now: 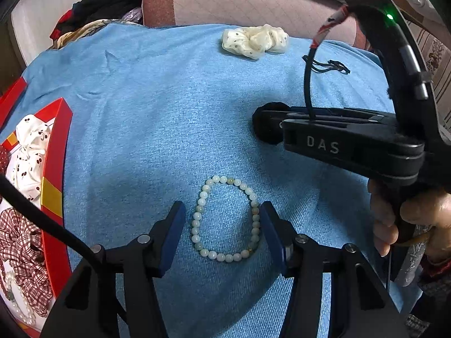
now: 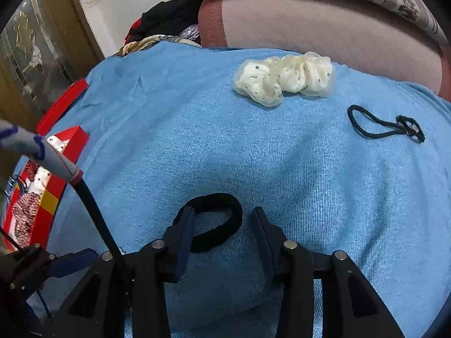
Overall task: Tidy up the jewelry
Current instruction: 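Grasp the white bead bracelet with left tool while right grasps the black hair tie, then carry the white bead bracelet and black hair tie into the tray and open both tools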
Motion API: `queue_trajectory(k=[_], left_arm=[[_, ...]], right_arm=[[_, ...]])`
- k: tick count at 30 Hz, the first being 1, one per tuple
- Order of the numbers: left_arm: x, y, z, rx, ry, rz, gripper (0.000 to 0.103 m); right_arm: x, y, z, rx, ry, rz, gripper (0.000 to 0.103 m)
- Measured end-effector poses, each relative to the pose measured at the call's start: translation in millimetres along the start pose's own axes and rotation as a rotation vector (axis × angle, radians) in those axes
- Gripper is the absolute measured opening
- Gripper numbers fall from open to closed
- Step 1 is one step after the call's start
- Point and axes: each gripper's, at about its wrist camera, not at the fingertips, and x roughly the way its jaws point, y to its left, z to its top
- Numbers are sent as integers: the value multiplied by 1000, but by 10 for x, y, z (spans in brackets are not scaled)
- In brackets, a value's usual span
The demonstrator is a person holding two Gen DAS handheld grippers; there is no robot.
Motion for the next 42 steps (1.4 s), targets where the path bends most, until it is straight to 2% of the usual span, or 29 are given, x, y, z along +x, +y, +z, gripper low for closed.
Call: queue_trajectory(k=[1, 2, 3, 4, 7, 15, 22, 27, 32, 38, 42], left_arm=[[2, -6, -3, 4, -2, 4, 52], [-1, -17, -9, 11, -7, 5, 37], [-12, -35, -16, 23, -11, 7, 23], [-18, -48, -21, 29, -9, 6, 11], [-109, -4, -17, -7, -17, -49, 11], [-721, 162, -24, -64, -121, -63, 10], [-1358, 477, -108, -113, -201, -42, 10], [-1738, 962, -198, -181, -246, 7, 10], [-1904, 1502, -214, -235, -257, 67, 10], [-1724, 2111, -137, -313, -220, 64, 10], [-1484, 2484, -104, -382, -191, 25, 10]], right_arm=[[-1, -2, -4, -4, -3, -6, 29], [2, -10, 1, -3, -4, -7, 25], [2, -30, 15, 0, -2, -5, 14], [-6, -49, 27, 7, -1, 3, 9], [-117, -105, 31, 34, -17, 14, 6], [-675, -121, -2, 34, -94, 16, 6], [-1054, 153, 57, -14, -142, 34, 6], [-1227, 571, 119, -79, -168, 78, 6], [-1215, 1129, 196, -159, -168, 142, 6], [-931, 1797, 255, -228, -122, 236, 6], [-601, 2275, 350, -264, -74, 306, 6]])
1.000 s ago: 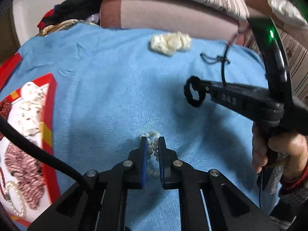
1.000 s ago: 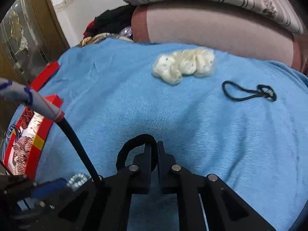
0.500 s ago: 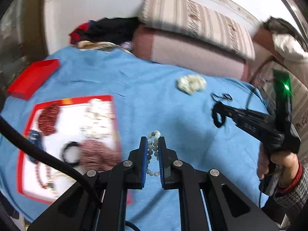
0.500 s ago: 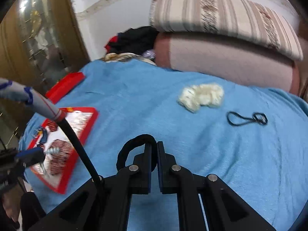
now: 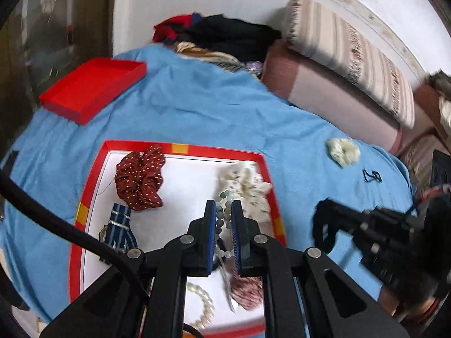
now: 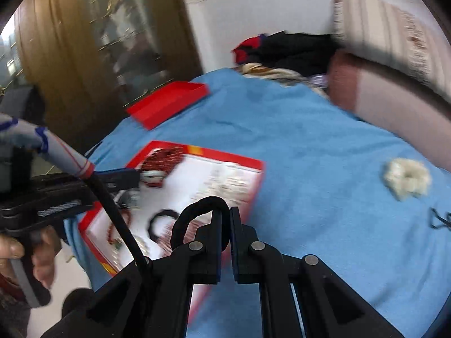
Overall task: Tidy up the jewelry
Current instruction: 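Carry the white bead bracelet and black hair tie into the tray and open both tools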
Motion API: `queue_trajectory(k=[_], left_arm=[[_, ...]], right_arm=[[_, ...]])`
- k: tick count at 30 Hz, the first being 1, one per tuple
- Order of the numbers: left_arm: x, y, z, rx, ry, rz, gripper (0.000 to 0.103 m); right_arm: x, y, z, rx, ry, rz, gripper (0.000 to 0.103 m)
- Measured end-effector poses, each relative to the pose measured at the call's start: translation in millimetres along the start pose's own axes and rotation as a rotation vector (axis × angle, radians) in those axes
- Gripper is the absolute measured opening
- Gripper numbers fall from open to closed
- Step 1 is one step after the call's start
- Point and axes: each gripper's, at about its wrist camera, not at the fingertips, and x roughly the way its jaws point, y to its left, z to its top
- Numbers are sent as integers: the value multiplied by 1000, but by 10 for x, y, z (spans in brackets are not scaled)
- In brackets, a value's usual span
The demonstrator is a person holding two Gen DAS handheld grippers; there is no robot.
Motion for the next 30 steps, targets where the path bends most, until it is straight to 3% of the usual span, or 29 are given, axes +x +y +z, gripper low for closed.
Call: queue_trajectory(k=[4, 12, 23, 26, 27, 28, 29, 30], left_arm=[[151, 225, 13, -41, 18, -10, 10], [298, 623, -27, -99, 33, -6, 6], [310, 729, -76, -139, 9, -26, 7], [245, 696, -86, -135, -7, -14, 10], [201, 671, -97, -130, -16, -4, 14], [165, 657, -110, -128, -23, 4, 23], [122, 638, -116, -127, -32, 11, 32], [56, 610, -129, -127, -48, 22, 35]], right_arm=[[388, 161, 140, 6, 41, 46, 6], [1033, 209, 330, -13, 120, 36, 6], [1477, 216, 392, -34, 187, -3, 8], [1458, 182, 397, -22, 180, -10, 29], [1435, 176, 406, -23, 168, -20, 42], [1404, 175, 408, -26, 158, -29, 49], [1369, 176, 415, -29, 152, -33, 50], [1314, 182, 417, -29, 146, -31, 50]])
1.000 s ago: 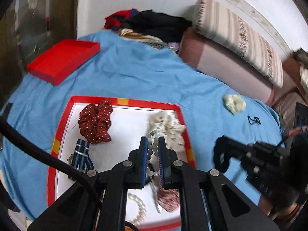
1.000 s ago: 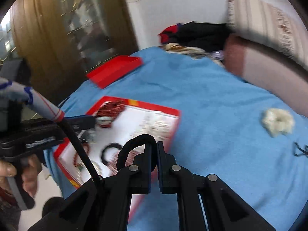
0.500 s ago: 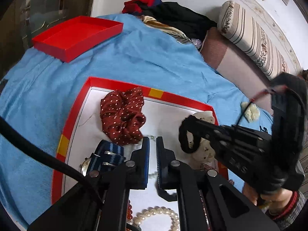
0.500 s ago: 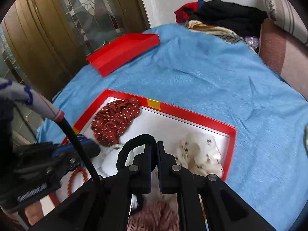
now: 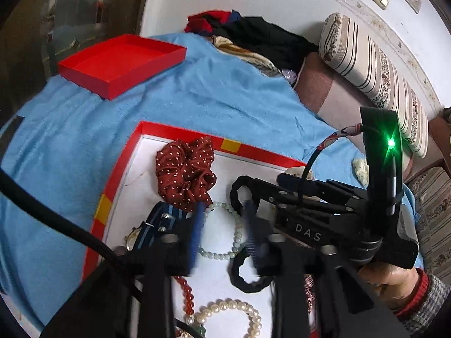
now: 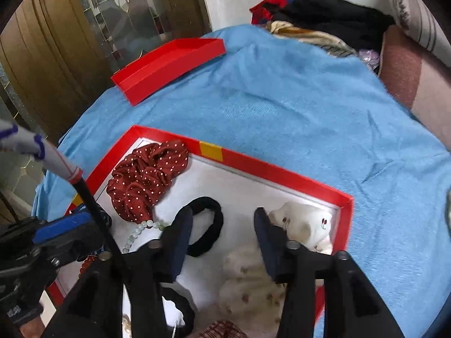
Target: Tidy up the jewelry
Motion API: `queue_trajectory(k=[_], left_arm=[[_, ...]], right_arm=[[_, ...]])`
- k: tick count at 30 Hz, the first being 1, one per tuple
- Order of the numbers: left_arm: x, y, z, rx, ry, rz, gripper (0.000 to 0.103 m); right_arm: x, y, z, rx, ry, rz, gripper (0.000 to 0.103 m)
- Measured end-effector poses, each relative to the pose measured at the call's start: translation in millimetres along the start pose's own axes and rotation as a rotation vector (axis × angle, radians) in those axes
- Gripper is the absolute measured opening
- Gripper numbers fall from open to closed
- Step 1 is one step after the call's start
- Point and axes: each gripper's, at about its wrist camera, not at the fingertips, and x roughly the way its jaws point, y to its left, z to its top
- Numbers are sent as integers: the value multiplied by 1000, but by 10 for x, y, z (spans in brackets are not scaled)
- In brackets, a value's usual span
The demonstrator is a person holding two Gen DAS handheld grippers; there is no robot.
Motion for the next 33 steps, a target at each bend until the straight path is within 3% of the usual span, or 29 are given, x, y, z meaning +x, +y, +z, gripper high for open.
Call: queue_trajectory(k=[3, 5, 7, 12, 14, 18, 23, 33], left_arm=[[-171, -68, -19, 16, -36, 25, 44], [-323, -137, -48, 34, -79, 76, 57], [-541, -225, -98, 61, -152, 175, 71], [-1017, -431, -245, 91, -301, 365, 93], [-1181, -497, -306, 87, -345, 405, 101], [-1541, -669, -474, 80, -441, 421, 103], [-1827, -824, -676, 27, -491, 401, 103], [-1933, -1249, -1147, 120, -402, 472, 103]], right_arm=[[-173, -19, -2, 6, -32, -4, 49], [-353, -59, -31, 20, -58, -2, 50], [-553, -117, -94, 36, -83, -13, 50], [-1019, -222, -356, 63, -132, -22, 50], [-1195, -245, -487, 72, -147, -26, 50], [-1531, -250, -780, 84, -178, -47, 52], [-1885, -211, -1236, 86, -211, -88, 57], [-2298, -185, -1804, 154, -236, -139, 61]])
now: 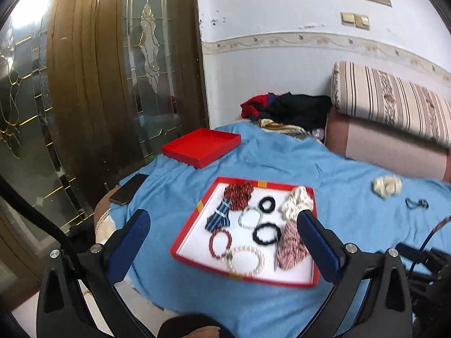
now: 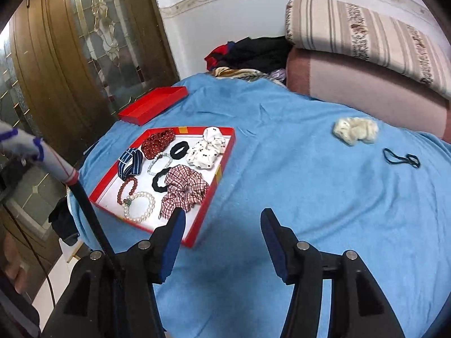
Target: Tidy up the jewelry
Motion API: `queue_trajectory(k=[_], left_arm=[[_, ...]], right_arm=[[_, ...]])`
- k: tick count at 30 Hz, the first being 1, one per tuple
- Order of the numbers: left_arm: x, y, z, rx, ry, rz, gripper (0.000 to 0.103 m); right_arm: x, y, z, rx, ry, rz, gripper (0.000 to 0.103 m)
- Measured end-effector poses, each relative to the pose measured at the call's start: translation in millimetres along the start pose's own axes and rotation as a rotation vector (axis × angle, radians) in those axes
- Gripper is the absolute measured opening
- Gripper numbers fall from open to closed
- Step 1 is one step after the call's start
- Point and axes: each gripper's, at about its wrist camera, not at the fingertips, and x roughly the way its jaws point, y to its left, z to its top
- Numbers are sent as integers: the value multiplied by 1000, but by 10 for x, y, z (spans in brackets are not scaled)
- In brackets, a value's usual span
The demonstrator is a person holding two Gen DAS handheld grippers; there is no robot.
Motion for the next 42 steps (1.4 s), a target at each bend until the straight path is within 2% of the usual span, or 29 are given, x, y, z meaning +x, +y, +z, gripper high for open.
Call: queue_trajectory(k=[6, 17, 31, 42], left_arm=[[-81, -46, -154, 1, 55, -3, 103], [-155, -90, -226, 13, 98, -42, 103], [-48, 66, -347, -4, 161, -39, 103], [-5, 196, -411, -19, 176, -60, 103]], right_arm=[[-207, 62, -125, -23, -31, -38, 63], [-322, 99, -208, 1, -38, -58, 65], [-264, 348, -226, -47, -21, -88, 67], [-158, 524, -156, -83, -7, -132, 69]])
